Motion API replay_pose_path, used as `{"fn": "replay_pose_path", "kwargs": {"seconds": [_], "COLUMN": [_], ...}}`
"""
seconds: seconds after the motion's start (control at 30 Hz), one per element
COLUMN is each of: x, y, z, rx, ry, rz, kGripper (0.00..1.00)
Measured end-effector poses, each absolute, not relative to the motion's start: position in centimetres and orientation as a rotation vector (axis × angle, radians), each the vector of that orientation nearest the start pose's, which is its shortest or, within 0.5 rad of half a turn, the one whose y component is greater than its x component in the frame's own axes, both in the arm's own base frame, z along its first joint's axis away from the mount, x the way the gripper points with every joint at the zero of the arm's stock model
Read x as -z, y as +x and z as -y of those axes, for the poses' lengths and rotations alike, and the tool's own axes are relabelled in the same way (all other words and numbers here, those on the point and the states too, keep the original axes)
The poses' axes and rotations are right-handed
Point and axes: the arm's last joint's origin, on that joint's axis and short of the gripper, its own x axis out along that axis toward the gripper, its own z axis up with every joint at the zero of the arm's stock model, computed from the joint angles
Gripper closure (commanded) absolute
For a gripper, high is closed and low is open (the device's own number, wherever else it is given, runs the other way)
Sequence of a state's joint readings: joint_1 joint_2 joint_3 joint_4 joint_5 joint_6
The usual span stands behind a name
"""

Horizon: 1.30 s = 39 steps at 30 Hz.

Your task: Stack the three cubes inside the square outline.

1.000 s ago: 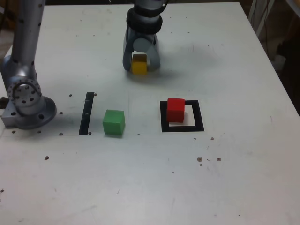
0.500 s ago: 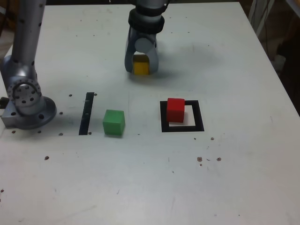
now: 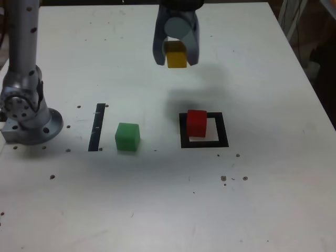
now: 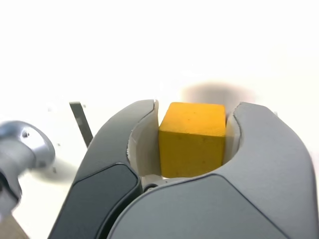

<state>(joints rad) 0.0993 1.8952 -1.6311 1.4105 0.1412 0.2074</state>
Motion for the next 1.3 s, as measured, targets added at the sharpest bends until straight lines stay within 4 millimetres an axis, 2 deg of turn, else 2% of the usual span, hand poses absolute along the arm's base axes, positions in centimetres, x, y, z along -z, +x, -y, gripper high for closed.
{"fn": "replay_pose_path", "kwargs": {"seconds": [0.1, 0.2, 0.37, 0.5, 1.3], "x": [-31.7, -30.7, -28.1, -27.7, -25.7], "y": [32.7, 33.5, 34.9, 35.1, 36.6], "z": [-1.7, -0.1, 1.9, 2.9, 3.4], "rx": [0.012, 0.033, 0.053, 0.059, 0.075], "ry": [0.153, 0.129, 0.121, 0.13, 0.154], "rz": [-1.699, -1.724, -1.771, -1.757, -1.751], "kGripper": [0.83, 0.83, 0.83, 0.83, 0.8]}}
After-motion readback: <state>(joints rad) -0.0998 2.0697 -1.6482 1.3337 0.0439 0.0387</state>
